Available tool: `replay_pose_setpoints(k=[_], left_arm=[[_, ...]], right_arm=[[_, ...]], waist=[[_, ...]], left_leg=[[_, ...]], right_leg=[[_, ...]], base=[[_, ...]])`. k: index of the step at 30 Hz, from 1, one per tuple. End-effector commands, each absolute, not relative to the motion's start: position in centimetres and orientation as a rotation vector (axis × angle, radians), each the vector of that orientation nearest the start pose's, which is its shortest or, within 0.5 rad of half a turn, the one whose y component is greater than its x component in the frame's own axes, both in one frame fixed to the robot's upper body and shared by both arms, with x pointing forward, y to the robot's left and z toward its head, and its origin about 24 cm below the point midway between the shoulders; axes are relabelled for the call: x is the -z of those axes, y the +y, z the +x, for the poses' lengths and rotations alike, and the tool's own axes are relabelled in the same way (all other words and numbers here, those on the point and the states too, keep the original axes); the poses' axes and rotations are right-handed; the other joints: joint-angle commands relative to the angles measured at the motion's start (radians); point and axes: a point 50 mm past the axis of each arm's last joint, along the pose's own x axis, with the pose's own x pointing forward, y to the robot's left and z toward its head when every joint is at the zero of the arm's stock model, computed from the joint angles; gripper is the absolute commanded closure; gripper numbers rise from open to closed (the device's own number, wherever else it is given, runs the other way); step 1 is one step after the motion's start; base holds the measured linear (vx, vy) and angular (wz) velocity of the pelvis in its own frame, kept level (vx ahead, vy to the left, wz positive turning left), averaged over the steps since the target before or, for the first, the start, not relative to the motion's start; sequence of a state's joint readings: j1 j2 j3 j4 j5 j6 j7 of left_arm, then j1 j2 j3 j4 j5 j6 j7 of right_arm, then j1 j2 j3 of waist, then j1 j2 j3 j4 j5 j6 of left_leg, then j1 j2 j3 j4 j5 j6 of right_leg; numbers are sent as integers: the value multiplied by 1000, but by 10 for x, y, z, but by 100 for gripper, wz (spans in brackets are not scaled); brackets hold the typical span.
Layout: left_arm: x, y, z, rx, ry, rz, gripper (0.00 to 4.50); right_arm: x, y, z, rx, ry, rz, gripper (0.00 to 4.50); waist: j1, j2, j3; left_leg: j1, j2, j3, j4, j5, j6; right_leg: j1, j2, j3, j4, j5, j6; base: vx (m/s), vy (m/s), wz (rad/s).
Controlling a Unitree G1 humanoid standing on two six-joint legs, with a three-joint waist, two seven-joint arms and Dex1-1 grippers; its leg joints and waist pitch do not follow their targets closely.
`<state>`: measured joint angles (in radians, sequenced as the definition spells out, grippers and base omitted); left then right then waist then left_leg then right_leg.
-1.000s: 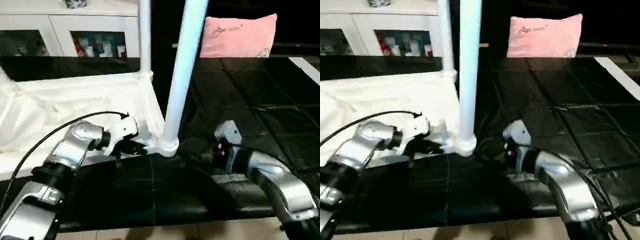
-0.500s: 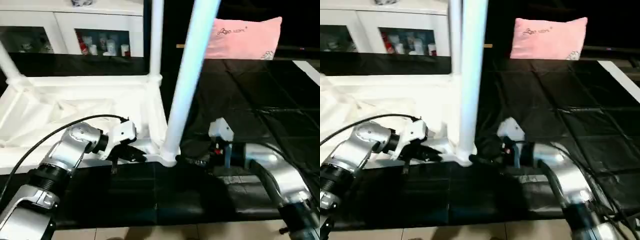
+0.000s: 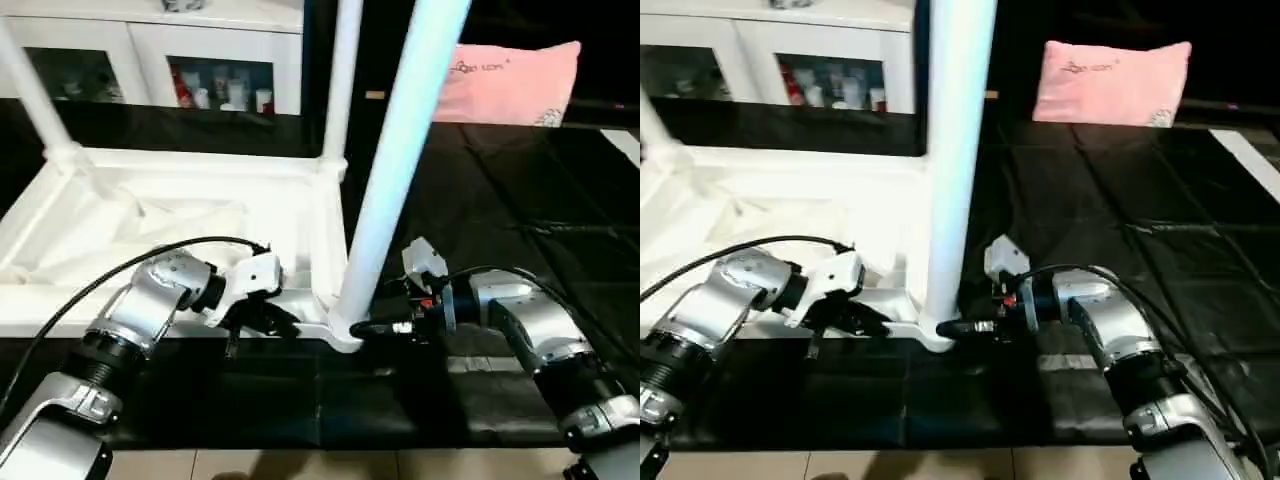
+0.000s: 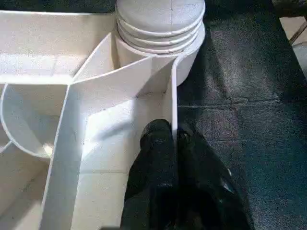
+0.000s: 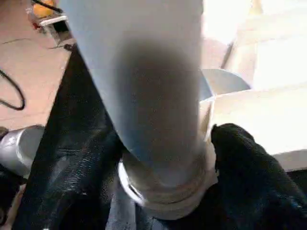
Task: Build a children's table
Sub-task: Rotate leg to tighten
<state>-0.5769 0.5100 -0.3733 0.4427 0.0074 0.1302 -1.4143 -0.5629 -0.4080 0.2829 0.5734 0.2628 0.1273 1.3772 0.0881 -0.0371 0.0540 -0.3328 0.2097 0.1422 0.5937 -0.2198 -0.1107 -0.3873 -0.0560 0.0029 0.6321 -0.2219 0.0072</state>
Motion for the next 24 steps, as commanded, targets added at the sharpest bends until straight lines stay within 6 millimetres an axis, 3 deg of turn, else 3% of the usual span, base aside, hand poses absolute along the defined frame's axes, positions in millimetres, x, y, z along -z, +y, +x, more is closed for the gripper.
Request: replay_pose_setpoints(k=[1, 4, 7, 17, 18, 20, 22, 23, 24], left_arm=[[-62, 144, 296, 1610, 583, 564, 450], [-62, 144, 297, 1611, 583, 566, 450], [-62, 144, 297, 1611, 584, 570, 450], [-59, 148, 304, 1507, 632, 528, 450], [-60, 145, 312, 1405, 598, 462, 450], [-62, 140, 317, 1337, 568, 405, 450], [-64, 132, 324, 1237, 542, 337, 450], [-64, 127, 328, 1182, 539, 316, 450], [-64, 124, 330, 1152, 540, 307, 450]], right_arm=[[-62, -142, 308, -1496, 358, -128, 184], [-62, -142, 310, -1505, 356, -131, 200], [-63, -142, 310, -1518, 357, -125, 225], [-57, -143, 304, -1562, 389, -76, 237], [-53, -141, 304, -1497, 395, -51, 238], [-48, -137, 304, -1420, 405, -49, 238], [-39, -122, 308, -1271, 413, -30, 238], [-34, -112, 311, -1184, 420, -5, 238], [-32, -107, 313, -1140, 430, 14, 239]], waist=[[-2, 3, -68], [-2, 3, -69], [-2, 3, -67], [0, 9, -67], [0, 4, -67], [1, 9, -65], [-3, 7, -62], [-12, 6, -56], [-15, 5, -56]], left_leg=[[-3, 7, 28, -60, -23, 80], [-6, 6, 27, -58, -7, 87], [-6, 7, 27, -60, -31, 81], [-6, 7, 27, -61, -37, 72], [-6, 7, 27, -62, -46, 71], [-2, 5, 28, -62, -57, 63], [-7, 5, 25, -69, -73, 43], [-8, 3, 21, -76, -113, 10], [-10, 1, 20, -77, -120, -3]], right_leg=[[49, -51, 14, -47, 129, -330], [51, -51, 13, -43, 157, -330], [50, -53, 13, -48, 117, -325], [50, -52, 10, -49, 121, -327], [51, -52, 10, -50, 111, -327], [47, -51, 10, -53, 100, -326], [52, -53, 11, -58, 58, -307], [50, -54, 10, -66, -43, -276], [52, -55, 10, -69, -82, -263]], base=[[0, 0, 0], [0, 0, 0], [0, 0, 0], [0, 0, 0], [0, 0, 0], [0, 0, 0], [0, 0, 0], [0, 0, 0], [0, 0, 0]])
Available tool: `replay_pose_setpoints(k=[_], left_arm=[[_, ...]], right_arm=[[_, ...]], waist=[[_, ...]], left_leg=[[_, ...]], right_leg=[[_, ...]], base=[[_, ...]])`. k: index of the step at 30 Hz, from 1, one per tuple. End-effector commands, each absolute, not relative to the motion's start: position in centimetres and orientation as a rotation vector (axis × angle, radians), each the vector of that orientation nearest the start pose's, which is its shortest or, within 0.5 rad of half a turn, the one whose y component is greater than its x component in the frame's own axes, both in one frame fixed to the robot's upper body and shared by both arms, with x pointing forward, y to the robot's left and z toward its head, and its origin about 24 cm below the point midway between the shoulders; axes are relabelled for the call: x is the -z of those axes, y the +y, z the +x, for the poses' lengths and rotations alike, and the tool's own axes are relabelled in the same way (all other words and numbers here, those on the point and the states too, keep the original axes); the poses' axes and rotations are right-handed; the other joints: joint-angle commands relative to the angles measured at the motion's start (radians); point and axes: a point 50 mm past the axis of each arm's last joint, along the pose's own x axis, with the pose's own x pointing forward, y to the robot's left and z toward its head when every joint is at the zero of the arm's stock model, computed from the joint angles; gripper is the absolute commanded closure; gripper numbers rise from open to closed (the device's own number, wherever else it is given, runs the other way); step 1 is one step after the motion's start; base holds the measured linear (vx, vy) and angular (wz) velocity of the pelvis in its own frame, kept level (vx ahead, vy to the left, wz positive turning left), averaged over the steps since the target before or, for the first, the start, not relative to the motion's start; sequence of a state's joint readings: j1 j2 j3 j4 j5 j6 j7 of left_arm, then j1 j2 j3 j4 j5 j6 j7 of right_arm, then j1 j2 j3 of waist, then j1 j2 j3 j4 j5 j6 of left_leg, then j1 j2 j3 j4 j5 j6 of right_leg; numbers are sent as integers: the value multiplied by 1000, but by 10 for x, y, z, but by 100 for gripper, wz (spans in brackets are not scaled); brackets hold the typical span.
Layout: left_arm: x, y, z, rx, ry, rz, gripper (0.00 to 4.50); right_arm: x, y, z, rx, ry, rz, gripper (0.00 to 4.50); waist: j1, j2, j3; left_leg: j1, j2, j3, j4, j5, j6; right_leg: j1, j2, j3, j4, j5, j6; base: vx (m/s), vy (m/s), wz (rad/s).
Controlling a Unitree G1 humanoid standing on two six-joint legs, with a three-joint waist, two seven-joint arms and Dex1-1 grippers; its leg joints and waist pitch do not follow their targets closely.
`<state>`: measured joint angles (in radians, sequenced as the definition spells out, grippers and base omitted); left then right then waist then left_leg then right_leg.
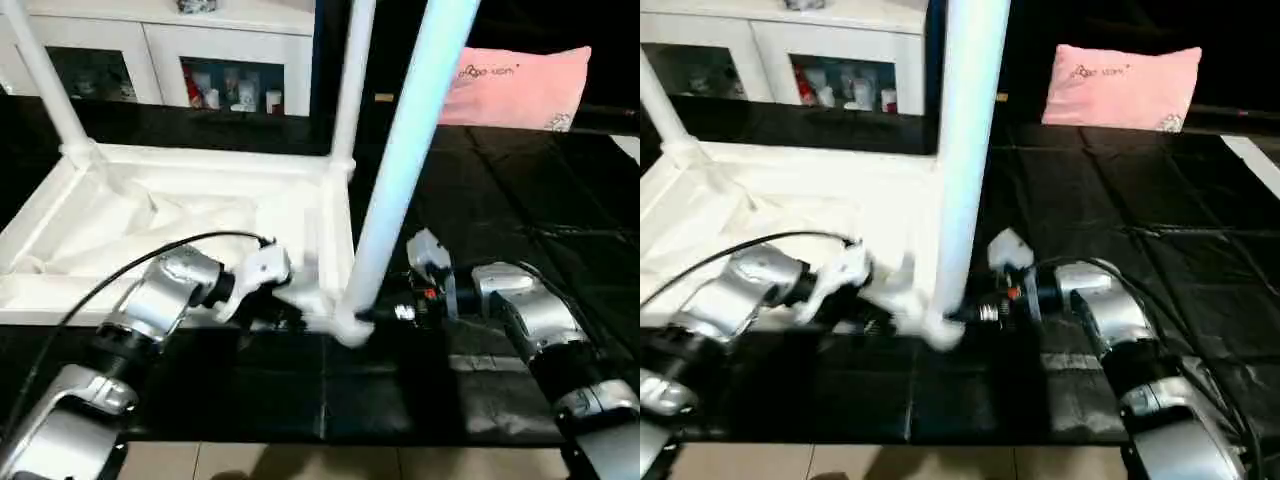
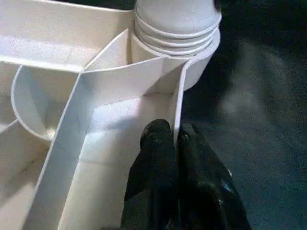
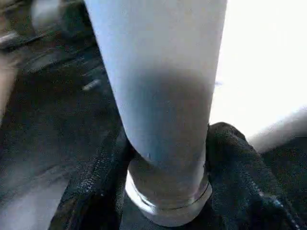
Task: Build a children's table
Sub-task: Rotate leg to tighten
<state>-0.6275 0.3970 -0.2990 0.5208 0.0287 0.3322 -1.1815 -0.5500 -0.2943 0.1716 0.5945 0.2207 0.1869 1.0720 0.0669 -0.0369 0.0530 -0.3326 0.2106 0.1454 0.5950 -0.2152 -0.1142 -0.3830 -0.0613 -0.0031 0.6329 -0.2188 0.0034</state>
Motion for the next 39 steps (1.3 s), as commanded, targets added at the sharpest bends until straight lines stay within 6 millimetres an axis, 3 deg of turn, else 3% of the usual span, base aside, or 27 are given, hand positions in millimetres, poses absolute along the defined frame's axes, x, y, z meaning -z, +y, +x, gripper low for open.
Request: replay_pose_setpoints(k=[1, 2, 3, 4, 8, 9, 12, 13, 14, 17, 19, 20, 22, 23, 26, 27, 28, 33, 37, 39], left_arm=[[-64, 123, 331, 1139, 541, 303, 450], [-64, 120, 333, 1111, 544, 291, 450], [-64, 120, 333, 1111, 544, 291, 450], [-65, 111, 338, 1053, 533, 267, 450], [-66, 94, 345, 977, 511, 245, 450], [-66, 94, 345, 977, 511, 245, 450], [-67, 87, 349, 936, 504, 297, 450], [-67, 88, 350, 934, 503, 313, 450], [-67, 91, 350, 937, 504, 327, 450], [-66, 95, 349, 955, 506, 338, 450], [-64, 103, 345, 1011, 508, 371, 450], [-63, 105, 344, 1031, 505, 381, 450], [-63, 106, 343, 1042, 503, 387, 450], [-62, 111, 339, 1113, 482, 404, 450], [-61, 116, 333, 1201, 470, 398, 450], [-59, 122, 329, 1240, 500, 386, 450], [-59, 123, 328, 1247, 510, 382, 450], [-62, 129, 323, 1376, 496, 418, 450], [-63, 135, 319, 1468, 514, 461, 450], [-64, 136, 317, 1510, 528, 478, 450]], right_arm=[[-31, -104, 314, -1119, 437, 25, 240], [-29, -98, 316, -1076, 449, 49, 241], [-29, -98, 316, -1076, 449, 49, 241], [-25, -84, 320, -995, 485, 85, 242], [-22, -61, 328, -879, 506, 95, 243], [-22, -61, 328, -879, 506, 95, 243], [-25, -51, 332, -819, 508, 119, 243], [-27, -52, 332, -815, 494, 135, 243], [-29, -57, 333, -807, 473, 167, 187], [-31, -64, 333, -797, 456, 211, 166], [-30, -81, 331, -811, 433, 204, 156], [-30, -86, 330, -812, 429, 201, 133], [-30, -89, 330, -810, 427, 198, 127], [-30, -106, 329, -809, 409, 151, 121], [-31, -124, 328, -815, 388, 103, 88], [-36, -135, 327, -850, 357, 71, 85], [-37, -138, 327, -859, 349, 63, 82], [-53, -152, 321, -1018, 259, -99, 34], [-63, -156, 313, -1189, 230, -128, 34], [-66, -157, 307, -1283, 233, -115, 34]], waist=[[2, 6, -58], [-11, 7, -58], [-13, 8, -58], [-18, 5, -58], [-28, 7, -58], [-26, 10, -58], [-25, 3, -60], [-23, 4, -60], [-21, 5, -61], [-17, 6, -59], [-18, 7, -58], [-16, 7, -60], [-17, 8, -62], [-14, 10, -63], [-10, 10, -66], [-8, 10, -65], [-6, 7, -66], [3, 11, -68], [8, 9, -68], [21, 12, -67]], left_leg=[[-11, -1, 15, -79, -128, -9], [-10, 0, 16, -78, -132, -14], [-11, 0, 15, -78, -134, -12], [-11, 0, 18, -76, -133, -5], [-15, -2, 17, -77, -125, -8], [-13, -2, 15, -79, -120, -11], [-13, -1, 16, -78, -99, 0], [-12, -1, 17, -77, -95, 4], [-13, -1, 17, -77, -86, 12], [-13, 1, 17, -79, -93, 22], [-12, 1, 17, -81, -116, 19], [-12, 2, 17, -81, -106, 20], [-13, 3, 17, -80, -85, 22], [-12, 3, 17, -79, -68, 29], [-12, 2, 20, -77, -33, 37], [-12, 1, 21, -76, -39, 40], [-12, 1, 22, -76, -44, 46], [-15, 2, 23, -71, -23, 69], [-21, 1, 24, -66, 8, 93], [-17, 8, 26, -65, -27, 101]], right_leg=[[51, -51, 16, -72, -110, -250], [47, -50, 18, -75, -111, -246], [46, -50, 19, -75, -109, -248], [44, -49, 19, -75, -99, -252], [42, -48, 20, -77, -96, -251], [43, -48, 18, -78, -94, -249], [45, -48, 18, -76, -50, -250], [45, -48, 19, -75, -38, -250], [47, -48, 19, -73, -14, -252], [48, -49, 19, -74, 1, -251], [47, -49, 18, -79, -31, -248], [48, -50, 19, -76, -18, -247], [49, -50, 18, -73, 19, -254], [51, -48, 17, -72, 55, -259], [53, -48, 17, -66, 118, -276], [52, -49, 16, -67, 126, -280], [55, -48, 16, -66, 123, -285], [53, -47, 15, -62, 157, -290], [51, -44, 14, -54, 220, -298], [49, -44, 12, -54, 183, -302]], base=[[0, 0, 0], [0, 0, 0], [0, 0, 0], [0, 0, 0], [0, 0, 0], [0, 0, 0], [0, 0, 0], [0, 0, 0], [0, 0, 0], [0, 0, 0], [0, 0, 0], [0, 0, 0], [0, 0, 0], [0, 0, 0], [0, 0, 0], [0, 0, 0], [0, 0, 0], [0, 0, 0], [0, 0, 0], [0, 0, 0]])
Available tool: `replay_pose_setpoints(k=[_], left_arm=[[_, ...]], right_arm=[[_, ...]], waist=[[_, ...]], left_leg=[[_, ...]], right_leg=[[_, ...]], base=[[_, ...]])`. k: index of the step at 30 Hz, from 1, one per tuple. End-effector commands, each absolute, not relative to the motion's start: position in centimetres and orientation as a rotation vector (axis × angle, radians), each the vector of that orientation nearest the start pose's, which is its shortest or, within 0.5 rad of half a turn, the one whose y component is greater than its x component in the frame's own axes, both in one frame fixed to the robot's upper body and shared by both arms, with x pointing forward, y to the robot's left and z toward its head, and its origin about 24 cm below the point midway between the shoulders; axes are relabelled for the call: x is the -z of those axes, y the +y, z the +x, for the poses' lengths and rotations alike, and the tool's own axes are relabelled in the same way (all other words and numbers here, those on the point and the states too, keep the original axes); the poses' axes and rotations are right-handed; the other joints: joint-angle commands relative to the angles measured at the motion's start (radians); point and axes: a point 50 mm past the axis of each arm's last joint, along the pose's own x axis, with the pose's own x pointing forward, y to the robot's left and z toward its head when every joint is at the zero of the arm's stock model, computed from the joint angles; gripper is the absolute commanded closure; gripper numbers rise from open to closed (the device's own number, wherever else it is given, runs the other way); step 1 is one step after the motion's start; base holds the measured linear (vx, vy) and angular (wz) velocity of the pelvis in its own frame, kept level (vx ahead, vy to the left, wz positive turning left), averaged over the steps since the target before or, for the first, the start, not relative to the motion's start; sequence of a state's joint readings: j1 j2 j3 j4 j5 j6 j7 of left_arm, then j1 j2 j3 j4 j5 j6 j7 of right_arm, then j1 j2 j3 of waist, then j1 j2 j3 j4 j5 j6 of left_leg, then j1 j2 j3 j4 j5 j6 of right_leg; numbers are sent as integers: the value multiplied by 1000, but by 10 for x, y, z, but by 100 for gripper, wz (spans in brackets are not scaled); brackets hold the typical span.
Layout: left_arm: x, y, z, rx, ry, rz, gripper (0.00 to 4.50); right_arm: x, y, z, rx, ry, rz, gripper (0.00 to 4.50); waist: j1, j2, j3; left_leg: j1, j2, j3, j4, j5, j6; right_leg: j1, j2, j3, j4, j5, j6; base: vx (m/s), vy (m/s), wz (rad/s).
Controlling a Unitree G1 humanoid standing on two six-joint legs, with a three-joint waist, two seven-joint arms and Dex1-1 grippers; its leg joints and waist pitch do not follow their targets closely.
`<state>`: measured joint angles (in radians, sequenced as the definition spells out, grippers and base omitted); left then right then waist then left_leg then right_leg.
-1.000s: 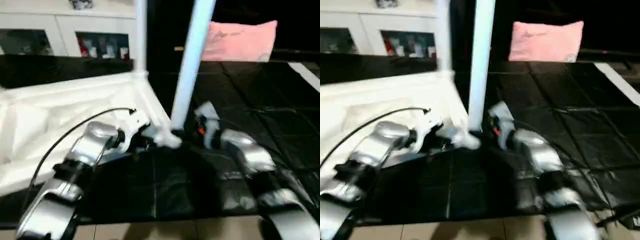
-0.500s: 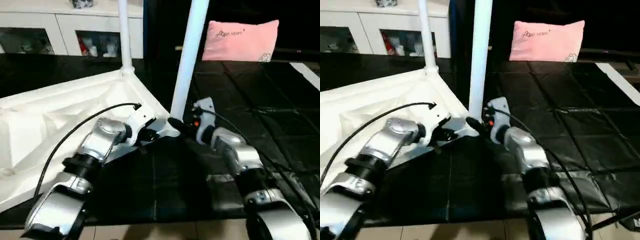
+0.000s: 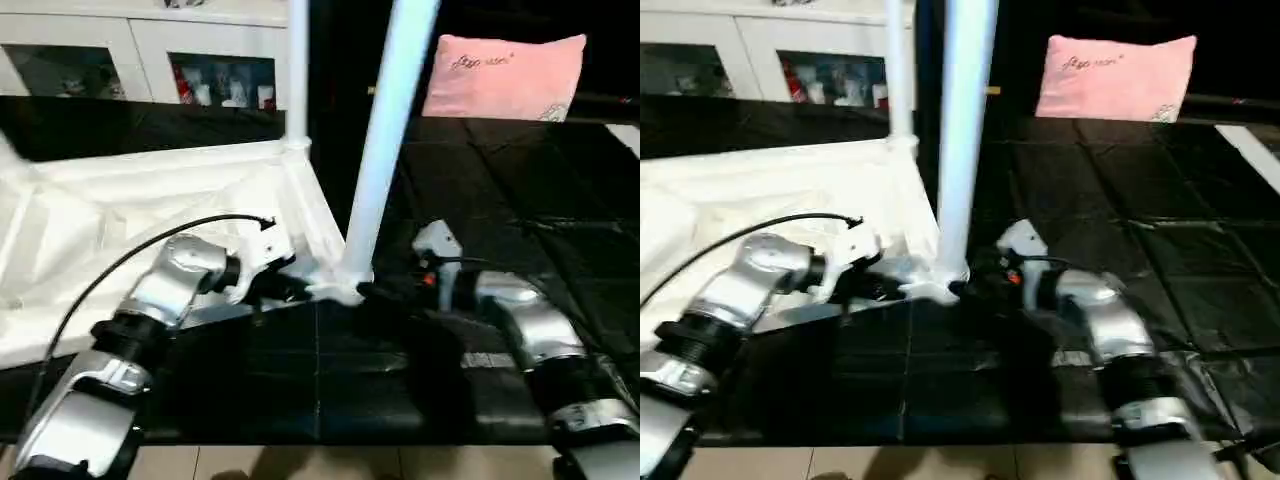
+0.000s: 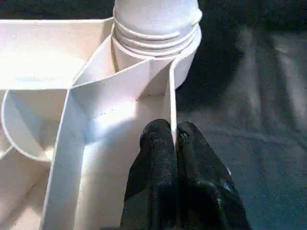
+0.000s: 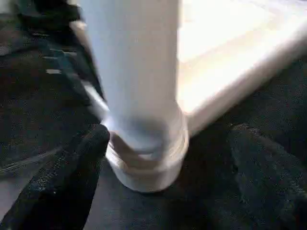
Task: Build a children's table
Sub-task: Rotate leg to tighten
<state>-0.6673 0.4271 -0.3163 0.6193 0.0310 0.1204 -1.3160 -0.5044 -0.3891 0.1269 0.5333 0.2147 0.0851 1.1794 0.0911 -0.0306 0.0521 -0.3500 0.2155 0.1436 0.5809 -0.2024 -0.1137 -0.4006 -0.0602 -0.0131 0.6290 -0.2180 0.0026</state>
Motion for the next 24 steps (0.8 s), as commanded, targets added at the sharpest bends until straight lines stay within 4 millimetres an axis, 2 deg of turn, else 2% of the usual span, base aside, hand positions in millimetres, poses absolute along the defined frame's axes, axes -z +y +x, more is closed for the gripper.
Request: replay_pose_setpoints(k=[1, 2, 5, 6, 9, 10, 11, 13, 24], left_arm=[[-64, 136, 317, 1513, 528, 480, 450], [-64, 136, 315, 1543, 539, 499, 450], [-64, 136, 314, 1569, 545, 514, 450], [-65, 135, 313, 1586, 543, 515, 450], [-68, 131, 309, 1641, 536, 505, 450], [-68, 130, 309, 1651, 535, 505, 450], [-68, 130, 308, 1663, 537, 506, 450], [-68, 130, 307, 1676, 543, 511, 450], [-67, 134, 305, 1689, 569, 518, 450]], right_arm=[[-66, -157, 307, -1288, 233, -114, 34], [-67, -157, 304, -1348, 240, -111, 34], [-67, -157, 302, -1393, 246, -120, 34], [-67, -157, 302, -1414, 253, -119, 59], [-66, -154, 304, -1445, 264, -113, 72], [-66, -153, 304, -1449, 265, -111, 72], [-66, -152, 305, -1456, 266, -113, 101], [-66, -150, 305, -1475, 272, -106, 114], [-66, -149, 303, -1547, 301, -61, 201]], waist=[[0, 7, -67], [3, 10, -68], [8, 8, -67], [8, 7, -66], [10, 8, -67], [11, 8, -68], [12, 7, -69], [16, 5, -70], [18, 7, -72]], left_leg=[[2, 5, 28, -51, -39, 100], [5, 7, 30, -50, -37, 97], [2, 7, 30, -51, -65, 77], [2, 7, 30, -52, -70, 72], [2, 7, 29, -53, -77, 59], [2, 7, 29, -53, -71, 58], [2, 6, 30, -51, -58, 58], [1, 4, 30, -49, -39, 65], [1, 5, 29, -48, -35, 67]], right_leg=[[65, -46, 22, -49, 182, -304], [60, -47, 20, -47, 193, -313], [62, -47, 17, -48, 154, -313], [61, -47, 18, -49, 145, -311], [61, -49, 18, -49, 126, -308], [61, -48, 18, -49, 131, -308], [62, -47, 18, -46, 150, -308], [62, -46, 18, -44, 178, -310], [62, -47, 16, -42, 173, -309]], base=[[0, 0, 0], [0, 0, 0], [0, 0, 0], [0, 0, 0], [0, 0, 0], [0, 0, 0], [0, 0, 0], [0, 0, 0], [0, 0, 0]])
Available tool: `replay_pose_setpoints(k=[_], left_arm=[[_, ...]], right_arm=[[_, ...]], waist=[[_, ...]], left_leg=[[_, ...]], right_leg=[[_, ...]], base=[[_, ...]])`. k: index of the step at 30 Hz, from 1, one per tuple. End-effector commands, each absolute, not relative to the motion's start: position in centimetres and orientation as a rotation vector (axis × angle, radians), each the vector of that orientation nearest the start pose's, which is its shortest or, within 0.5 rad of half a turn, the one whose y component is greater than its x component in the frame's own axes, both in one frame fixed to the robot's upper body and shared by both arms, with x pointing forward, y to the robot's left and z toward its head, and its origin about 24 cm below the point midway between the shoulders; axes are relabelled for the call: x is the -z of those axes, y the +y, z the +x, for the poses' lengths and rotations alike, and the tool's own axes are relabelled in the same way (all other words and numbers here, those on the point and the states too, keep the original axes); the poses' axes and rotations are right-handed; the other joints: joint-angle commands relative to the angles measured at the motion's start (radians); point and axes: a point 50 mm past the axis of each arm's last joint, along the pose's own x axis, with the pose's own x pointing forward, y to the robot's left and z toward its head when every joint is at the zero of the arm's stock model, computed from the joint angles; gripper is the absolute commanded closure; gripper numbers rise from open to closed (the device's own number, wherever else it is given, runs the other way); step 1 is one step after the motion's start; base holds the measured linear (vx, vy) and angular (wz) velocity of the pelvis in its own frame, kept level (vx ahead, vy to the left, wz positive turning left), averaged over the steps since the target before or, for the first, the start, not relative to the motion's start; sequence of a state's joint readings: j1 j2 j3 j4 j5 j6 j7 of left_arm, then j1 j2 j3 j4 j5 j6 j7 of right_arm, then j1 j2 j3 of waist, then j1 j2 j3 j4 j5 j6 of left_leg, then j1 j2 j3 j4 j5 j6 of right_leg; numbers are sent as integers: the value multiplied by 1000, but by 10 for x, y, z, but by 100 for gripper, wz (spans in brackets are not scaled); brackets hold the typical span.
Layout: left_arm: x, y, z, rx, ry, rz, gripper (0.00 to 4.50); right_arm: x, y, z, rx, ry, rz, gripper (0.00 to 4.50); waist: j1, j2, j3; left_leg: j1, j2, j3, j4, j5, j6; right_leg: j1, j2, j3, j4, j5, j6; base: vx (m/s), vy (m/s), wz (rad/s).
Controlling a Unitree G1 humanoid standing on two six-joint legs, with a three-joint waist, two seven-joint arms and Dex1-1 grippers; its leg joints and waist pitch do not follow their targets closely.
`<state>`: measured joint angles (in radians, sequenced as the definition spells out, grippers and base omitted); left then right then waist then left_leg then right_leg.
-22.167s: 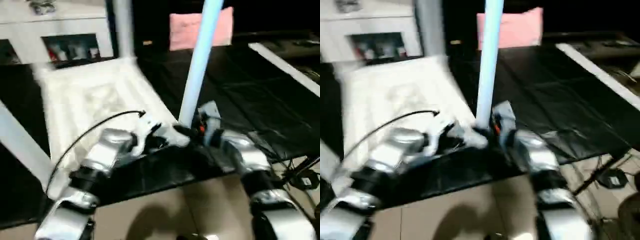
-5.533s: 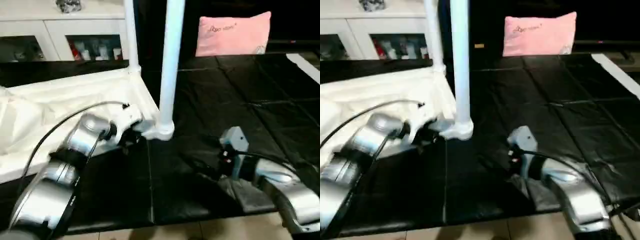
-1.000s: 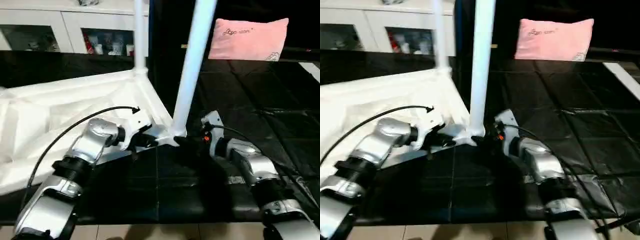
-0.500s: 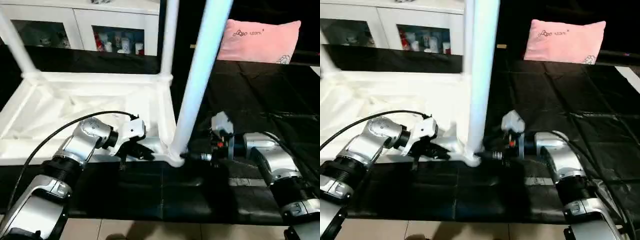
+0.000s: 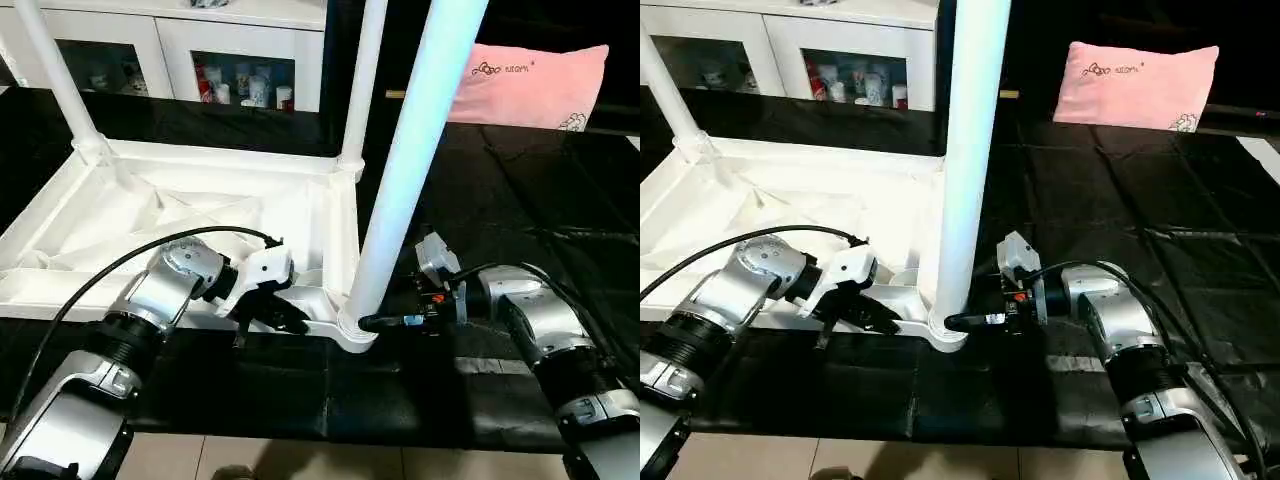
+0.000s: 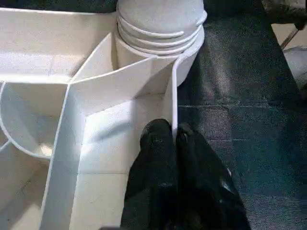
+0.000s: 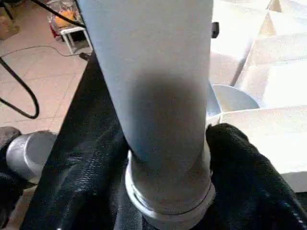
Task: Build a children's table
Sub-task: Rotate leg to tighten
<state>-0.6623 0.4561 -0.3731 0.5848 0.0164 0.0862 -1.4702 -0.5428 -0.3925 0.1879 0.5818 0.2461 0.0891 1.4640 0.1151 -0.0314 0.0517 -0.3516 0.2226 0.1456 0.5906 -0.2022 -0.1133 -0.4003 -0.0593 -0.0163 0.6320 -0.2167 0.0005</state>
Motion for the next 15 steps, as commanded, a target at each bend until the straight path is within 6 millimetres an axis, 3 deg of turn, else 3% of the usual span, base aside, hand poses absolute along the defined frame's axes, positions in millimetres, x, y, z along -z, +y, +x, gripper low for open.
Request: replay_pose_setpoints(k=[1, 2, 7, 15], left_arm=[[-67, 134, 305, 1689, 570, 518, 450], [-66, 134, 305, 1690, 574, 518, 450], [-66, 135, 305, 1690, 582, 515, 450], [-64, 132, 313, 1539, 594, 383, 450]], right_arm=[[-66, -149, 303, -1550, 303, -58, 201], [-66, -149, 302, -1556, 309, -54, 224], [-65, -149, 301, -1567, 315, -32, 244], [-57, -147, 295, -1527, 370, 79, 250]], waist=[[-5, 7, -71], [-5, 8, -71], [-4, 9, -70], [0, 7, -71]], left_leg=[[2, -2, 27, -57, -35, 67], [3, -3, 27, -57, -33, 68], [3, -2, 27, -58, -45, 64], [3, -2, 27, -57, -30, 61]], right_leg=[[62, -48, 19, -45, 174, -307], [62, -47, 19, -45, 176, -309], [62, -48, 18, -46, 162, -310], [62, -48, 19, -45, 175, -311]], base=[[0, 0, 0], [0, 0, 0], [0, 0, 0], [0, 0, 0]])
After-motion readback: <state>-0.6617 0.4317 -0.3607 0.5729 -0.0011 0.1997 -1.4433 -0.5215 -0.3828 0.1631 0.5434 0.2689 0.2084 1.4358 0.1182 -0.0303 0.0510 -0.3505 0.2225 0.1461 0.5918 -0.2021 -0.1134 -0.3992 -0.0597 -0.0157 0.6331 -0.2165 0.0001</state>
